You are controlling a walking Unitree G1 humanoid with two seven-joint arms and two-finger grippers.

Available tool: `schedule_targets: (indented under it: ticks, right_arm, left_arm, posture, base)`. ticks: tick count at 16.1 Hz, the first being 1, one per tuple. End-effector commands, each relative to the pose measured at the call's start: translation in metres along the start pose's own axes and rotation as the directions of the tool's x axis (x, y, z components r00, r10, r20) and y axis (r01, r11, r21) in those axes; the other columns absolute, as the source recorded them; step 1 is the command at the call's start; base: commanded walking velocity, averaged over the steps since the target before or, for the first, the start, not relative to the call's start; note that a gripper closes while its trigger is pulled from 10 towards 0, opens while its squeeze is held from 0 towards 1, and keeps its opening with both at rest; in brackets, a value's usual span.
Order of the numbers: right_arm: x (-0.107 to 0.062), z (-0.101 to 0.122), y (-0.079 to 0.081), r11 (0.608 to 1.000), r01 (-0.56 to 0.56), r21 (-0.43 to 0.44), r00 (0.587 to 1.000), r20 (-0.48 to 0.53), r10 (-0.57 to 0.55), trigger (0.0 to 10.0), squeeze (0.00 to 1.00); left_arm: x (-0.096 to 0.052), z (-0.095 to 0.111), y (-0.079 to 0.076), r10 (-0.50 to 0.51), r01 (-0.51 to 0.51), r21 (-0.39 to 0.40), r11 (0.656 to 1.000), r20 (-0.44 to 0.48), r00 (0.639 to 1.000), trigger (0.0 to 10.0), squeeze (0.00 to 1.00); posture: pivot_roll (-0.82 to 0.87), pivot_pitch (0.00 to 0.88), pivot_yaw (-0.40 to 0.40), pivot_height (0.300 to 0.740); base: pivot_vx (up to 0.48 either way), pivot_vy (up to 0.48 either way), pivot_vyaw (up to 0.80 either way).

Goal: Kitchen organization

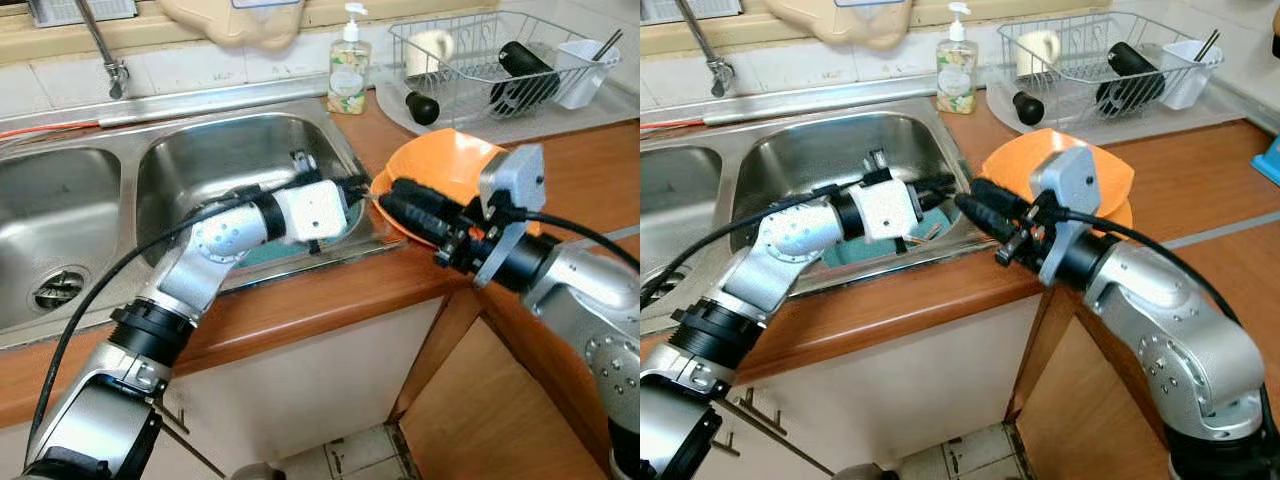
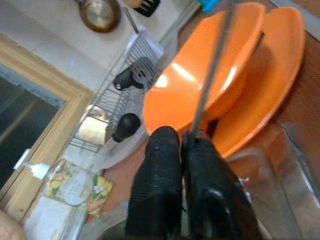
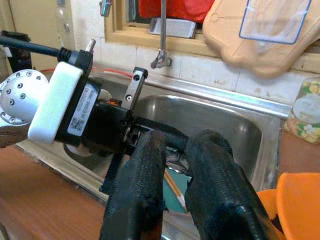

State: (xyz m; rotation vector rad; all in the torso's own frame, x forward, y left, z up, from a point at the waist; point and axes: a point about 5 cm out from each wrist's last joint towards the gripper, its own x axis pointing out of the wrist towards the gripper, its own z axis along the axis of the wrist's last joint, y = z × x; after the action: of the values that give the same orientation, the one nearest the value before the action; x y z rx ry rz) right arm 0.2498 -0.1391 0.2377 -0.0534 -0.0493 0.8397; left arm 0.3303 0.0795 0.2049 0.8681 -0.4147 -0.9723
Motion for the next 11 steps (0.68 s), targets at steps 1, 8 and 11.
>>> schedule_targets:
  ticks: [1, 8, 11]
  right_arm:
    - [0.002, 0.001, 0.001, 1.0, -0.018, -0.018, 1.0, -0.004, 0.018, 0.8, 0.0]
    - [0.005, -0.001, -0.001, 0.998, -0.004, -0.062, 1.0, -0.02, 0.003, 10.0, 0.0]
    - [0.005, -0.008, 0.002, 0.996, 0.012, -0.093, 0.999, -0.05, -0.016, 10.0, 0.0]
  left_arm:
    - [-0.001, 0.0, 0.004, -0.004, 0.004, 0.018, 1.0, -0.005, 1.0, 0.0, 0.0]
    - [-0.012, -0.021, 0.016, 0.051, -0.043, 0.067, 0.997, -0.128, 0.99, 0.0, 0.0]
    - [-0.027, -0.054, 0.026, 0.09, -0.065, 0.091, 0.994, -0.309, 0.947, 0.0, 0.0]
  posture:
    - [-0.1, 0.0, 0.058, 0.74]
    - [-0.1, 0.0, 0.055, 0.74]
    - [-0.1, 0.0, 0.047, 0.74]
  base:
    - [0.0, 0.0, 0.0]
    - [0.0, 0.0, 0.0]
    - [0.0, 0.0, 0.0]
